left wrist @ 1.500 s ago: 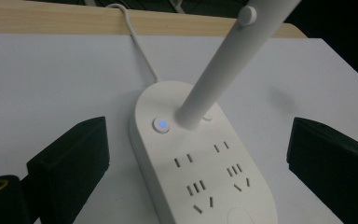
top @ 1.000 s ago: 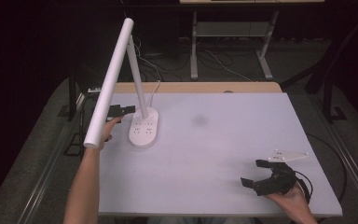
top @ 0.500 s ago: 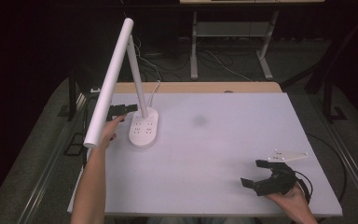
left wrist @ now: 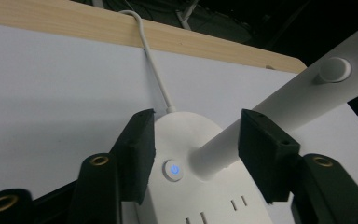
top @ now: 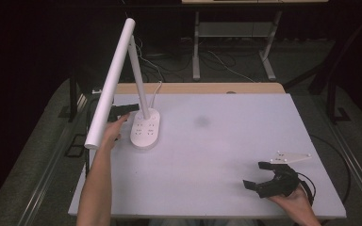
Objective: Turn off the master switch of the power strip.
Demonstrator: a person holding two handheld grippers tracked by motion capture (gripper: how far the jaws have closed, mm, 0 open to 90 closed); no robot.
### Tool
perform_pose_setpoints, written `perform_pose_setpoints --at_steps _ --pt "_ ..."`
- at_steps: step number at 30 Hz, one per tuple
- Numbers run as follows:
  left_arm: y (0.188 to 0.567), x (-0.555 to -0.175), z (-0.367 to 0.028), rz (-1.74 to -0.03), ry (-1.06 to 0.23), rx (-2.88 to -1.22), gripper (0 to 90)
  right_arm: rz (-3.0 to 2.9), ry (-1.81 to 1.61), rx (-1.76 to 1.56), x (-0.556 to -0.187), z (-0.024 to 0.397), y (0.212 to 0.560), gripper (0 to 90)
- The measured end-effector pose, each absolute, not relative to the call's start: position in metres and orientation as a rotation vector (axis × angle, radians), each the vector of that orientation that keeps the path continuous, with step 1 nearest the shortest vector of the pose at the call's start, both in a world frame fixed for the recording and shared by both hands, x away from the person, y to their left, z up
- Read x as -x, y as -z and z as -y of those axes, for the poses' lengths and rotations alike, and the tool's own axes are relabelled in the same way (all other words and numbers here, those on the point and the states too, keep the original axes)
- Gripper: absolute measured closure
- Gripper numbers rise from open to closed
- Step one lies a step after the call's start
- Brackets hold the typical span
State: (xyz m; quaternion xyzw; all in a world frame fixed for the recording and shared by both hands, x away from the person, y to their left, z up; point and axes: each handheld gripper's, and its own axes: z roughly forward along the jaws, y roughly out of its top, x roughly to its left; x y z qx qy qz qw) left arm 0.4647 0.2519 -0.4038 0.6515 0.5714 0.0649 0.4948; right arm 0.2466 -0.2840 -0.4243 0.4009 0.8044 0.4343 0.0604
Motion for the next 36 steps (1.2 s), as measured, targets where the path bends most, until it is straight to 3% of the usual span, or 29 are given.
perform_pose_setpoints --at_steps 22,36 --pt "0.411 -0.468 -0.245 -1.369 -0.151 -1.632 89.4 -2.440 -1.308 -1.213 -0.247 0.283 0.425 0.0" --pt "0.420 -0.470 -0.242 -1.394 -0.155 -1.705 89.7 -2.446 -1.299 -1.209 -0.247 0.282 0.426 0.0"
